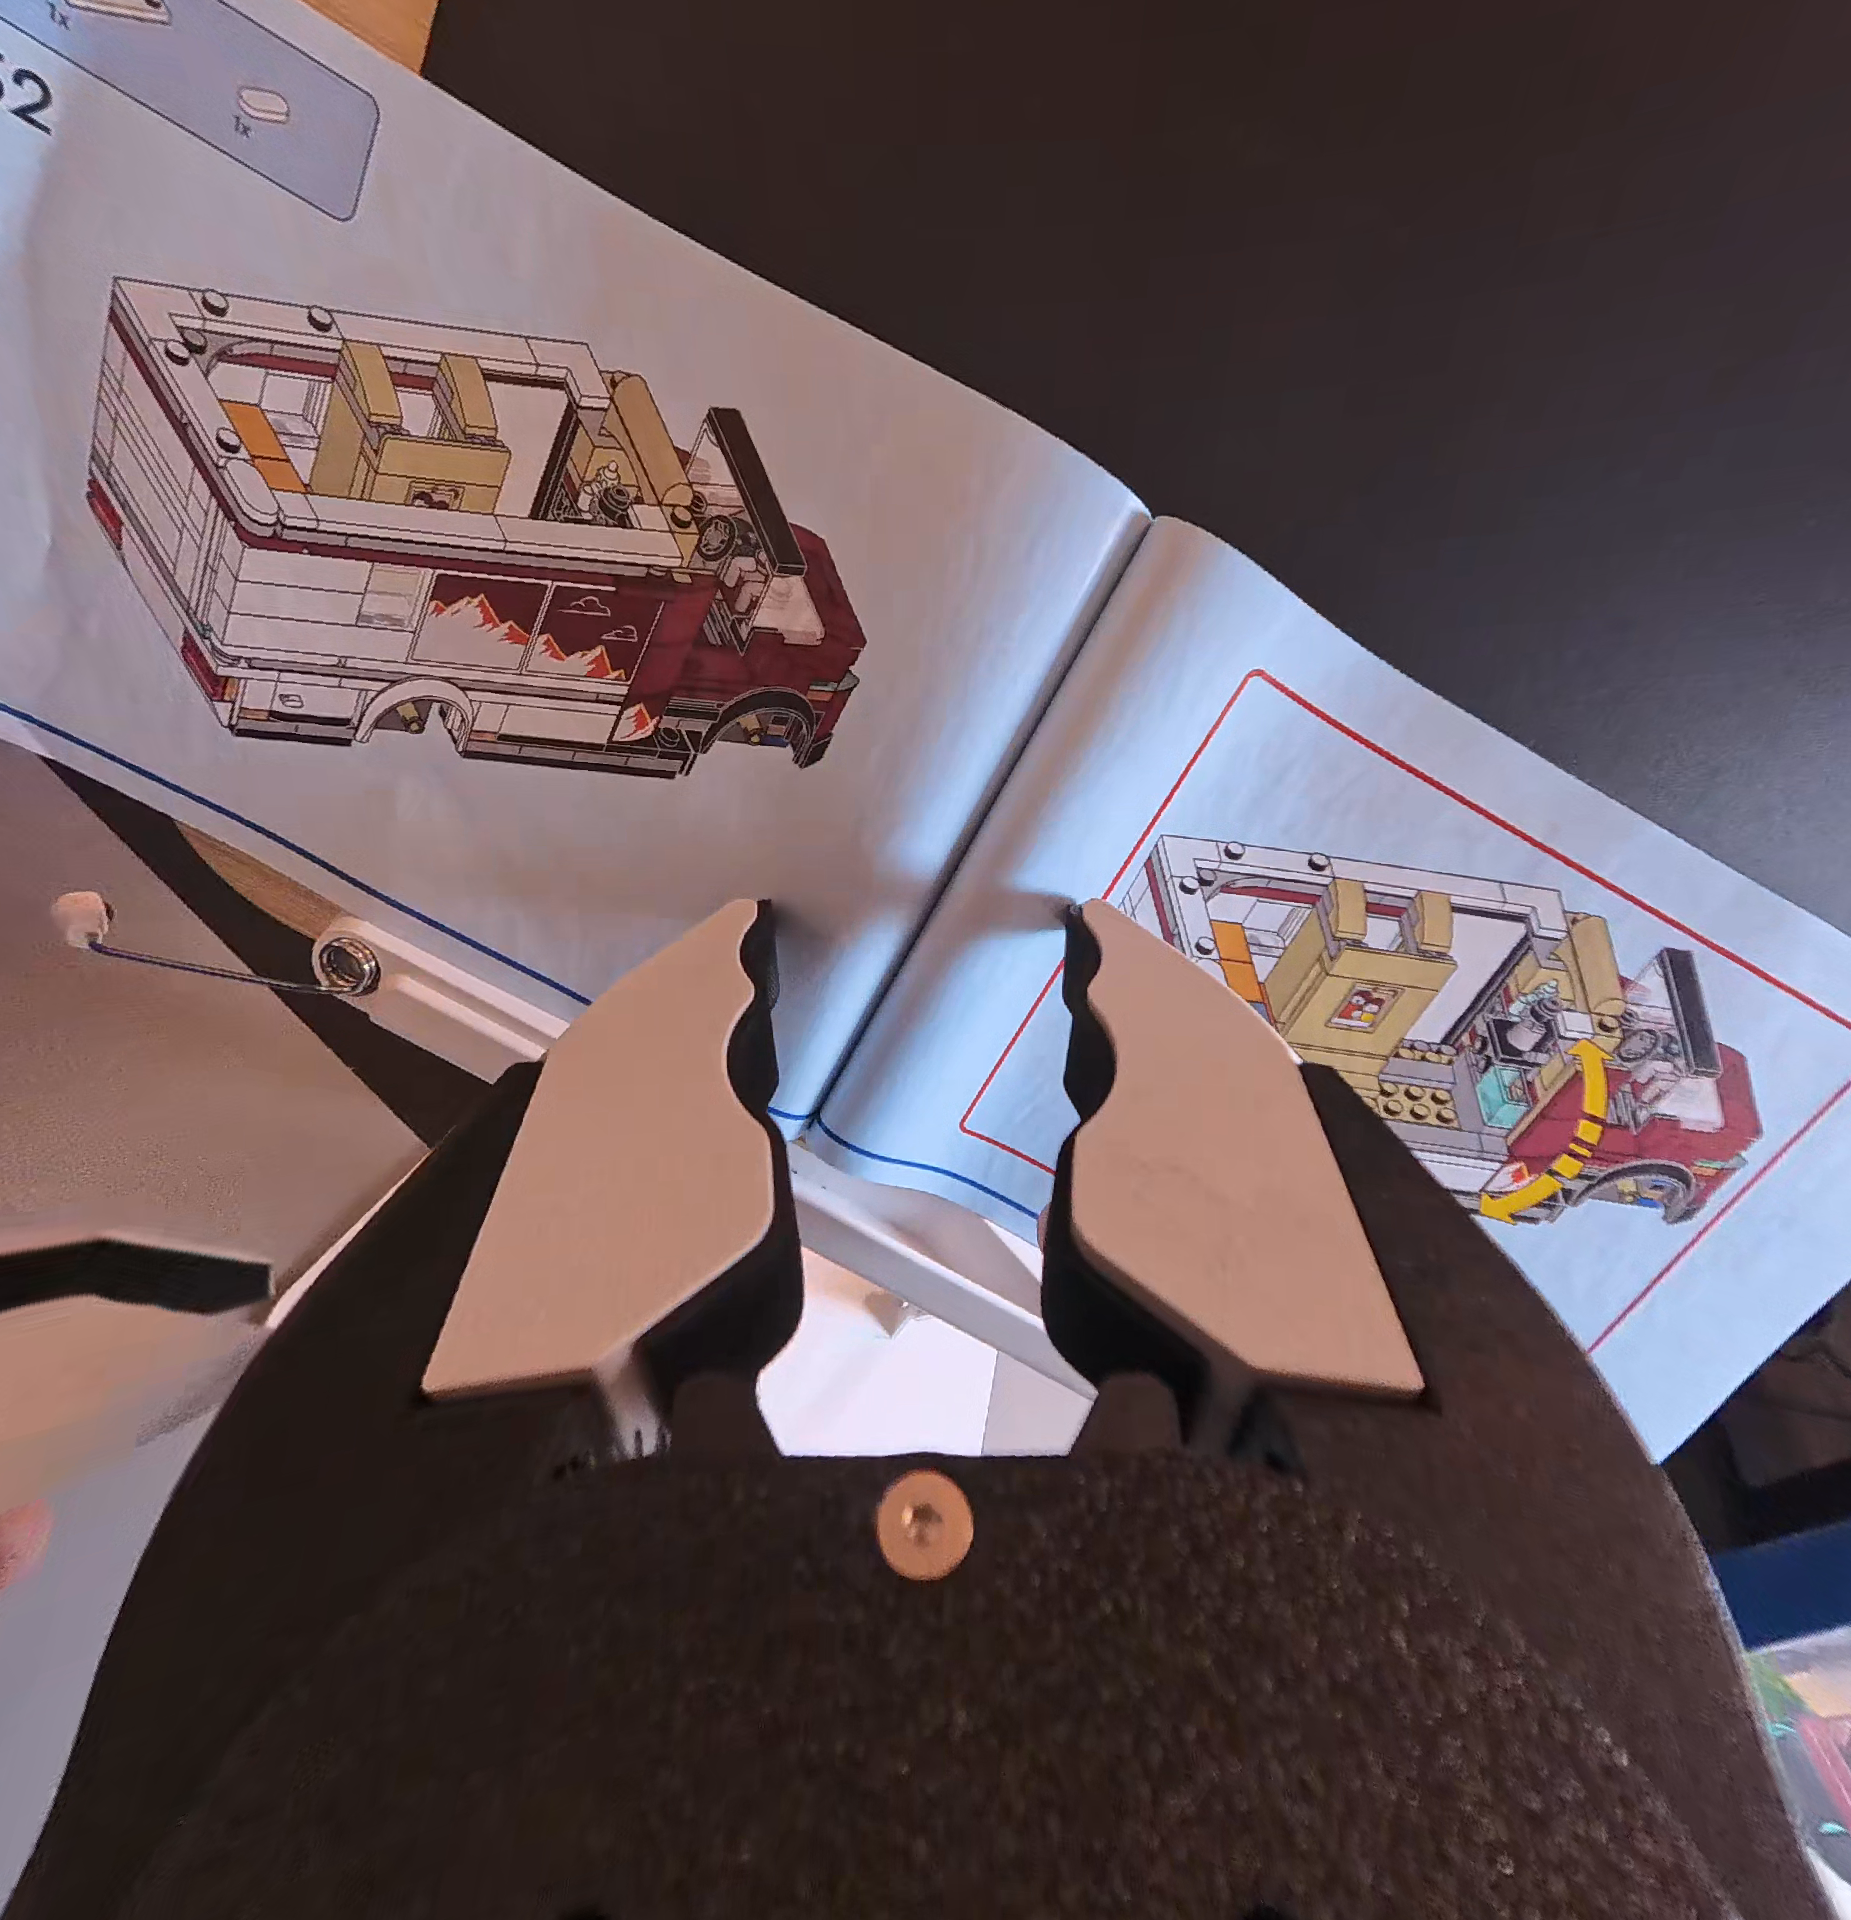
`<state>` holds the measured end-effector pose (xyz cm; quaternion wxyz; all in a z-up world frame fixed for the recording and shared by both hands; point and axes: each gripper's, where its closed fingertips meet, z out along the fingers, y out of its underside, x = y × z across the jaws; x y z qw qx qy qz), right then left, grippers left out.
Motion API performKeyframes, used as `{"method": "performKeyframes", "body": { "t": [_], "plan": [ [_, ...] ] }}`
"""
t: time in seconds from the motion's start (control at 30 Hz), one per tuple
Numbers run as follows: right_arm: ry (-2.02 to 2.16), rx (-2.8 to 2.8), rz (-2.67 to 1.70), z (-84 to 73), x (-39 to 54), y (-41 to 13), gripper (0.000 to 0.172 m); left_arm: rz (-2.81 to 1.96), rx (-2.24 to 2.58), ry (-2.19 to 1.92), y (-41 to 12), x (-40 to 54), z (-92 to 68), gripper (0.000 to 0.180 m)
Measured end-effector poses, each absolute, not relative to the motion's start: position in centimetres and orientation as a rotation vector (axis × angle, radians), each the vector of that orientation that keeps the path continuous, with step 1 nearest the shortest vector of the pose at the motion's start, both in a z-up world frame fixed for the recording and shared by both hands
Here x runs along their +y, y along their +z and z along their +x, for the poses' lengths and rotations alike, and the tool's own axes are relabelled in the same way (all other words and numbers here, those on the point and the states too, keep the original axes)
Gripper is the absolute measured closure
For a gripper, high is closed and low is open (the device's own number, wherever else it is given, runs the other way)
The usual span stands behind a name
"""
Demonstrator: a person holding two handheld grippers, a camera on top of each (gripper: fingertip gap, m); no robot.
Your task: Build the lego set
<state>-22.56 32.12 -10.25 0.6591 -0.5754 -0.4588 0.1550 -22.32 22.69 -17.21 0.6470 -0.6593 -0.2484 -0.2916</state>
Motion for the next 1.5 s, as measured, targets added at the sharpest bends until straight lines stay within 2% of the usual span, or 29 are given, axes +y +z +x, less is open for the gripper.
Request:
{"method": "performKeyframes", "body": {
  "t": [0.13, 0.23, 0.33, 0.37, 0.4, 0.53, 0.83, 0.9, 1.03, 1.17, 1.2, 1.5],
  "plan": [
    [0.359, -1.045, -1.310, -22.4, 32.0, -10.3, 0.119, -1.297, -0.850, -0.837, -18.9, 22.9, -25.2, 0.129],
    [0.365, -1.055, -1.306, -22.5, 32.0, -10.3, 0.119, -1.121, -0.983, -0.895, -18.9, 23.0, -27.9, 0.123],
    [0.361, -1.068, -1.315, -22.4, 32.1, -10.3, 0.119, -1.037, -1.029, -0.889, -18.4, 23.5, -30.3, 0.134],
    [0.359, -1.075, -1.318, -22.4, 32.1, -10.4, 0.118, -1.020, -1.032, -0.883, -18.2, 23.6, -30.9, 0.146],
    [0.356, -1.083, -1.319, -22.4, 32.1, -10.4, 0.118, -1.011, -1.015, -0.878, -17.9, 23.6, -31.2, 0.168],
    [0.342, -1.099, -1.318, -22.5, 32.2, -10.5, 0.118, -0.949, -0.951, -0.877, -16.4, 23.1, -31.2, 0.177],
    [0.324, -1.067, -1.305, -22.7, 32.3, -10.5, 0.118, -0.938, -0.943, -0.798, -16.0, 22.2, -29.8, 0.178],
    [0.321, -1.072, -1.307, -22.7, 32.2, -10.5, 0.117, -1.045, -0.850, -0.631, -14.7, 22.1, -29.5, 0.180],
    [0.329, -1.086, -1.301, -22.5, 32.2, -10.5, 0.117, -1.411, -0.383, -0.005, -11.7, 24.2, -27.0, 0.180],
    [0.386, -1.108, -1.282, -22.4, 32.1, -10.5, 0.117, -1.811, 0.138, 0.327, -13.1, 28.3, -23.8, 0.174],
    [0.388, -1.107, -1.274, -22.4, 32.2, -10.4, 0.117, -1.813, 0.208, 0.420, -12.8, 28.5, -24.0, 0.179],
    [0.538, -1.023, -1.268, -18.8, 33.6, -9.1, 0.118, -1.863, 0.336, 0.510, -12.9, 28.6, -24.2, 0.180]
  ]
}}
